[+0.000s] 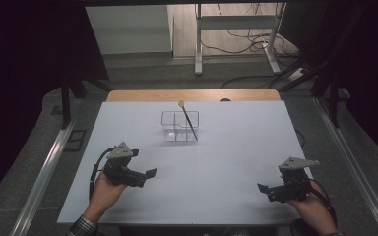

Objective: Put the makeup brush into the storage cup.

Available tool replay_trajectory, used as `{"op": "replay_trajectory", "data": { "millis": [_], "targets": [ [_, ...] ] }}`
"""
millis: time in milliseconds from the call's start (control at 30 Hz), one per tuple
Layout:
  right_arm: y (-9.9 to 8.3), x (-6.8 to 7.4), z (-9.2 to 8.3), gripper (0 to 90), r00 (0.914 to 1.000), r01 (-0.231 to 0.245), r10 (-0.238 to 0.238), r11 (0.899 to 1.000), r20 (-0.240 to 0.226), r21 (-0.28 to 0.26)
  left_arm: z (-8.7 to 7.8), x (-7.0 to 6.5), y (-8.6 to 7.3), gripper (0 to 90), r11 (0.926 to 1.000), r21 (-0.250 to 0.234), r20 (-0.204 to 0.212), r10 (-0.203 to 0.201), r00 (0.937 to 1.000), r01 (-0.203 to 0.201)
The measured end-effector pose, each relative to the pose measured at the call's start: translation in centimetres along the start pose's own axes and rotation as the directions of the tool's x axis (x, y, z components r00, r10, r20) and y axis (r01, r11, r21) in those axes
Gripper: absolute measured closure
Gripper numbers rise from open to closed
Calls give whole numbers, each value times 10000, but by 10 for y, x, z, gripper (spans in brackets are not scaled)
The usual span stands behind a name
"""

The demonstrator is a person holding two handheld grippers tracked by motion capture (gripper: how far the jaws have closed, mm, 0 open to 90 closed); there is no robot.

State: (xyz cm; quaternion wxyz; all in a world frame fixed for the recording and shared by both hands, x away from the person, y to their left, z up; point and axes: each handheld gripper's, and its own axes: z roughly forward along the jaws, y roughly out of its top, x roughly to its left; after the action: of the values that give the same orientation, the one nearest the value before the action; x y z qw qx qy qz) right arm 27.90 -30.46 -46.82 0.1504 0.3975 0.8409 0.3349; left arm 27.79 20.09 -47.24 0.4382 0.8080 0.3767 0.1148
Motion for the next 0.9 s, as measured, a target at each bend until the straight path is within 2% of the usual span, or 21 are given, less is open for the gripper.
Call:
{"op": "replay_trajectory", "data": {
  "millis": [900],
  "targets": [
    [0, 0, 1, 0, 10000, 85, -85, 9999, -2, 64, -30, 7, -29, 0, 9977, -178, -423, -665, 9969, 658]
  ]
}}
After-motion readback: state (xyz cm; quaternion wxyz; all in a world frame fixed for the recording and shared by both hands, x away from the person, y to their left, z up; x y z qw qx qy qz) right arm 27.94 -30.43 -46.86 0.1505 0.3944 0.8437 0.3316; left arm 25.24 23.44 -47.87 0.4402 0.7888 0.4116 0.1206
